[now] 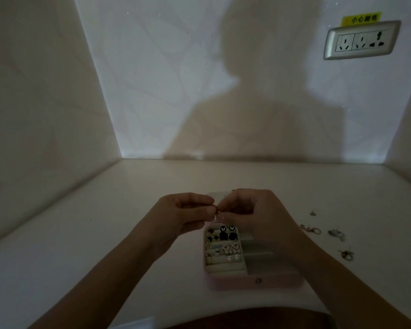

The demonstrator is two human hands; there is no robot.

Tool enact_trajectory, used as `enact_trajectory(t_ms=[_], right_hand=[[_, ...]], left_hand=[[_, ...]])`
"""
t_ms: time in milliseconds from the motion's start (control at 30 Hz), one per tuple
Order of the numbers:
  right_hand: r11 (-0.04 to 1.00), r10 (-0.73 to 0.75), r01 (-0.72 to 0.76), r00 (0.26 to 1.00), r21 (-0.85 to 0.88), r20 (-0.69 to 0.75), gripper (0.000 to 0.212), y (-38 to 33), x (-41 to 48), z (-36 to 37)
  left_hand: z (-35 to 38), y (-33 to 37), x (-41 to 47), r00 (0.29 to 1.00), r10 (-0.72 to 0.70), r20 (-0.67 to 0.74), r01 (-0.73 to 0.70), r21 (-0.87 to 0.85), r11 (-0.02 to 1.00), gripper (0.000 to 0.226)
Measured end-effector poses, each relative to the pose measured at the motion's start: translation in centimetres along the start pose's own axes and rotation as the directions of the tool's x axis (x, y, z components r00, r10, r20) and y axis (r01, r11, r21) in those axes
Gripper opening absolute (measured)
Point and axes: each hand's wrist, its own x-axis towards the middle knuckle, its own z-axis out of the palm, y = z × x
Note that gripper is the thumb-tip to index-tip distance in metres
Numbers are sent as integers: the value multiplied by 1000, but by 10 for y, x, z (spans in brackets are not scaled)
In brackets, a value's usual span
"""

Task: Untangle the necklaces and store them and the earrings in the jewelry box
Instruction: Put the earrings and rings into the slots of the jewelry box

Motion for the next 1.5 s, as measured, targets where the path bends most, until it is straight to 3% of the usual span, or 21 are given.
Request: enact_trajectory(t_ms=[333,500,667,867,900,967,1000,1067,1133,1233,1367,1500], right_hand=[[994,106,-107,993,-19,-52,13,7,-12,13],[986,158,-155,986,66,-57,11,8,-14,14],[989,118,-109,989,104,-87,8,7,-14,15],[992,89,-82,993,98,-77,8,9,-14,14],[996,78,-76,995,35,-65,8,11,-15,13],[951,0,-12,999,-308,-37,9,18,-17,11],[873,-57,48,998,-485,-3,13,20,-19,10],[731,-209,231,971,-642,113,24,28,-22,10],[609,-320,380,921,-696,222,28,35,-25,11],[525,-335,467,882,-711,332,28,39,-30,10],[483,-315,458,886,-746,339,32,42,-33,8],[506,-327,446,891,-738,315,30,42,-34,8]], left_hand=[[-6,-6,-3,994,70,80,-91,296,951,10],[-5,-4,-4,981,167,94,-191,405,894,10],[-1,-6,-1,951,308,26,-278,509,815,6],[-4,-5,0,942,327,80,-317,531,786,9],[-5,-6,0,946,312,89,-310,537,784,8],[-7,-7,1,955,272,120,-291,556,779,8],[-8,-7,2,960,246,132,-277,562,779,7],[-12,-6,4,973,184,142,-232,568,790,8],[-16,-5,5,982,117,146,-181,577,797,10],[-17,-5,6,985,40,171,-135,592,795,10],[-13,-7,8,987,7,162,-109,630,769,6],[-7,-12,11,987,-1,160,-106,658,746,9]])
